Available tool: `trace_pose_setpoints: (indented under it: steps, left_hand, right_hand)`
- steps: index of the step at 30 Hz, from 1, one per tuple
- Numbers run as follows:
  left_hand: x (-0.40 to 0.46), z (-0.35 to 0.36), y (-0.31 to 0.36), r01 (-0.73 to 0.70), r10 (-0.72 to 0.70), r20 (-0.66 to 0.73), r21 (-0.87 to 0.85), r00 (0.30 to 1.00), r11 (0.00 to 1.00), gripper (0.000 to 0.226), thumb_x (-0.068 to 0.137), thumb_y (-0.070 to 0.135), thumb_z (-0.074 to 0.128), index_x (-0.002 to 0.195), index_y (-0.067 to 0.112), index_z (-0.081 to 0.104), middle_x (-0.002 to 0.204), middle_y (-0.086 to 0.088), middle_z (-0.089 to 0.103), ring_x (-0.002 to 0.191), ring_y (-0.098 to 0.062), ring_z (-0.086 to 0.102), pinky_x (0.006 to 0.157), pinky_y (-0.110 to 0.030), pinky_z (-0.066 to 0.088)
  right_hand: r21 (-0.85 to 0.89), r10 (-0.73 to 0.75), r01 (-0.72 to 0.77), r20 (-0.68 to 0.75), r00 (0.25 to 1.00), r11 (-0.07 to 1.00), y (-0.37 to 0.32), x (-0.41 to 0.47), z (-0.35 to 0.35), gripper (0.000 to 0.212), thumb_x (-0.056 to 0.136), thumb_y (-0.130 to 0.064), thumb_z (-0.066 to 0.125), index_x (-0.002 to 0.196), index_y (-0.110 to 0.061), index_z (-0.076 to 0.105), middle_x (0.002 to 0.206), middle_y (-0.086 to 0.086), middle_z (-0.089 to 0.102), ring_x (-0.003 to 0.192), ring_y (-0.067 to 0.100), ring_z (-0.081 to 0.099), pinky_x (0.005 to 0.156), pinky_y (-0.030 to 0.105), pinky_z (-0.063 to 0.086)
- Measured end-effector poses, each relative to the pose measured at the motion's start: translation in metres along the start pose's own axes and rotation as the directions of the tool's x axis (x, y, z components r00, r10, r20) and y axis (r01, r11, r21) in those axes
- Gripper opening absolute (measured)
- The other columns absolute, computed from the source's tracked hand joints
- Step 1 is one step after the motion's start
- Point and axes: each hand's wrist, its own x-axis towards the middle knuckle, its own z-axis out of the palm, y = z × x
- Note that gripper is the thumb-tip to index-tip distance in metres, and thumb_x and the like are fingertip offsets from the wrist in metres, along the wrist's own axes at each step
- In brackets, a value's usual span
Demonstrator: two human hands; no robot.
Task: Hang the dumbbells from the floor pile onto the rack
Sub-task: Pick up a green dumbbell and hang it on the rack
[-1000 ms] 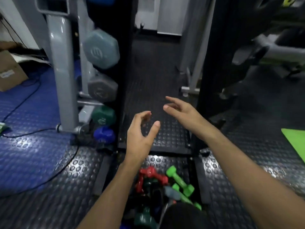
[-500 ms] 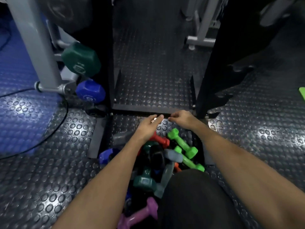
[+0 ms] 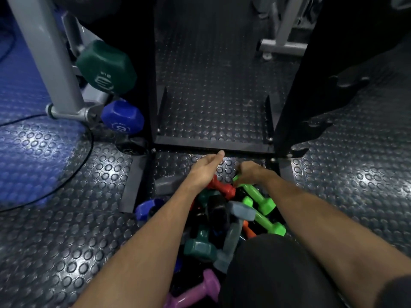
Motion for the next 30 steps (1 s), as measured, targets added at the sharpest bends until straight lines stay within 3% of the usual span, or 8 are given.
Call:
trace_pose_setpoints:
  steps: [4, 8, 11, 14, 19, 24, 26, 30]
  left_hand:
    - [0.000, 0.000, 0.001, -0.002, 0.002, 0.003, -0.005, 1.000, 1.000, 0.087, 0.078, 0.091, 0.046, 0.131, 0.026, 0.068, 0.129, 0.006, 0.072, 0.121, -0.015, 0.066, 0.114, -0.044, 0.046]
    - [-0.005, -0.005, 0.004, -0.007, 0.006, -0.023, -0.028, 1.000, 1.000, 0.073, 0.094, 0.077, 0.045, 0.143, 0.024, 0.059, 0.142, 0.004, 0.063, 0.130, -0.015, 0.057, 0.116, -0.040, 0.041]
    - [-0.007, -0.004, 0.004, -0.015, 0.014, -0.029, -0.050, 0.999, 0.999, 0.071, 0.097, 0.073, 0.044, 0.146, 0.022, 0.056, 0.145, 0.004, 0.059, 0.132, -0.015, 0.053, 0.112, -0.036, 0.039]
    - [-0.009, -0.002, 0.012, -0.004, 0.001, -0.040, -0.088, 0.999, 0.996, 0.074, 0.094, 0.077, 0.046, 0.145, 0.024, 0.058, 0.146, 0.005, 0.059, 0.131, -0.013, 0.054, 0.115, -0.037, 0.039]
    - [-0.016, -0.001, 0.035, 0.001, -0.005, -0.031, -0.138, 1.000, 0.990, 0.073, 0.092, 0.078, 0.046, 0.144, 0.028, 0.057, 0.147, 0.007, 0.057, 0.134, -0.016, 0.052, 0.120, -0.050, 0.037]
    - [-0.018, -0.013, 0.060, -0.038, 0.018, -0.076, -0.274, 0.997, 0.961, 0.059, 0.098, 0.054, 0.061, 0.142, 0.015, 0.059, 0.141, -0.004, 0.063, 0.129, -0.023, 0.060, 0.113, -0.048, 0.046]
    - [-0.024, -0.023, 0.072, -0.033, 0.012, -0.065, -0.335, 0.998, 0.942, 0.059, 0.096, 0.053, 0.066, 0.142, 0.017, 0.058, 0.133, -0.002, 0.069, 0.120, -0.020, 0.066, 0.100, -0.041, 0.054]
    - [-0.046, -0.044, 0.100, -0.070, 0.147, 0.089, -0.574, 0.985, 0.816, 0.050, 0.100, 0.048, 0.061, 0.137, 0.015, 0.062, 0.129, -0.010, 0.073, 0.115, -0.028, 0.071, 0.102, -0.048, 0.055]
  right_hand:
    - [-0.030, -0.001, 0.001, -0.009, 1.000, 1.000, -0.001, -0.007, -0.014, 0.044, 0.067, -0.038, 0.093, 0.096, -0.015, 0.070, 0.095, 0.001, 0.068, 0.082, 0.018, 0.066, 0.066, 0.023, 0.049]
    - [-0.014, -0.016, 0.016, 0.005, 1.000, 1.000, 0.010, -0.018, -0.037, 0.041, 0.061, -0.039, 0.096, 0.079, -0.012, 0.071, 0.079, 0.003, 0.072, 0.060, 0.016, 0.070, 0.051, 0.023, 0.053]
    - [0.065, -0.007, 0.009, -0.039, 0.999, 0.998, 0.025, -0.036, -0.053, 0.045, 0.058, -0.033, 0.097, 0.085, -0.005, 0.075, 0.077, 0.010, 0.076, 0.057, 0.020, 0.074, 0.054, 0.032, 0.063]
    - [0.116, -0.031, 0.049, -0.155, 0.987, 0.992, 0.029, -0.059, -0.075, 0.046, 0.061, -0.029, 0.093, 0.093, -0.010, 0.067, 0.078, 0.005, 0.071, 0.054, 0.017, 0.070, 0.045, 0.026, 0.055]
    - [0.205, -0.051, 0.141, -0.388, 0.920, 0.968, 0.024, -0.096, -0.123, 0.051, 0.062, -0.039, 0.090, 0.089, -0.015, 0.055, 0.090, 0.005, 0.066, 0.078, 0.023, 0.069, 0.058, 0.037, 0.058]
    - [0.348, -0.106, 0.316, -0.509, 0.854, 0.883, 0.000, -0.138, -0.174, 0.055, 0.051, -0.047, 0.088, 0.083, -0.013, 0.059, 0.078, 0.005, 0.073, 0.071, 0.025, 0.074, 0.063, 0.052, 0.062]
    - [0.380, -0.127, 0.378, -0.543, 0.830, 0.844, -0.013, -0.157, -0.193, 0.053, 0.052, -0.046, 0.090, 0.082, -0.013, 0.061, 0.078, 0.006, 0.073, 0.071, 0.024, 0.075, 0.060, 0.051, 0.063]
    - [0.452, -0.171, 0.484, -0.574, 0.801, 0.749, -0.037, -0.198, -0.226, 0.042, 0.063, -0.032, 0.097, 0.083, -0.011, 0.066, 0.081, 0.009, 0.073, 0.069, 0.020, 0.076, 0.059, 0.044, 0.065]
